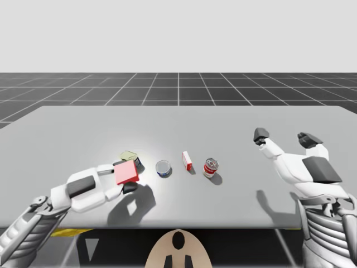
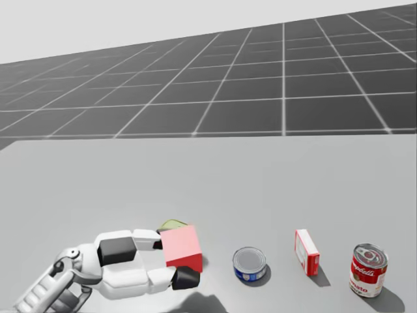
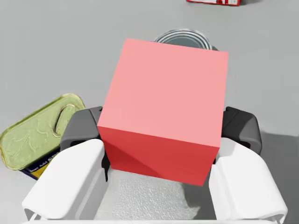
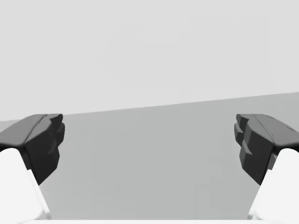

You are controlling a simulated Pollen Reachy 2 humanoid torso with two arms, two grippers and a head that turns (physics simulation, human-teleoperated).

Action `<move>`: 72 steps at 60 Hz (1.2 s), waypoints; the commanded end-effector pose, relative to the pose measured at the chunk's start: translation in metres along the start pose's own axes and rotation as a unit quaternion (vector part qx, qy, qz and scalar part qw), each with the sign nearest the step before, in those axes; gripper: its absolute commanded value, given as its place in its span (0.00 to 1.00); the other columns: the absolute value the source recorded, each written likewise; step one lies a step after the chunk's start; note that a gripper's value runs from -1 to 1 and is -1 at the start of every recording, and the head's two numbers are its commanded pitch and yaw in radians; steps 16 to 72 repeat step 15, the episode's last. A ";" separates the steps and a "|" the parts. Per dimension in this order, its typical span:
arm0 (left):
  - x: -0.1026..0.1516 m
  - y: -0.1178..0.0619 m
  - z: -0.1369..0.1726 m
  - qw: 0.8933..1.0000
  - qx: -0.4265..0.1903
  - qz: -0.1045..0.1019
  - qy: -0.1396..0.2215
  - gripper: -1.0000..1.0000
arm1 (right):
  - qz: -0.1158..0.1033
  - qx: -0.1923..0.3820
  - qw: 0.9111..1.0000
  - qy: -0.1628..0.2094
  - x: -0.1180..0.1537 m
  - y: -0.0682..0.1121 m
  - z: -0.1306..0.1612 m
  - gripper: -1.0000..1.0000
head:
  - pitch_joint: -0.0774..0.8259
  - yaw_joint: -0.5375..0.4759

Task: Find the red cube and pick it up.

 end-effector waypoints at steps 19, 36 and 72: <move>0.124 0.032 0.055 0.987 0.103 -0.084 -0.091 1.00 | -0.032 0.020 0.999 -0.021 0.001 -0.010 0.000 0.00 | 0.46 0.77; 0.124 0.032 0.055 0.987 0.103 -0.084 -0.091 1.00 | -0.032 0.020 0.999 -0.021 0.001 -0.010 0.000 0.00 | 0.46 0.77; 0.124 0.032 0.055 0.987 0.103 -0.084 -0.091 1.00 | -0.032 0.020 0.999 -0.021 0.001 -0.010 0.000 0.00 | 0.46 0.77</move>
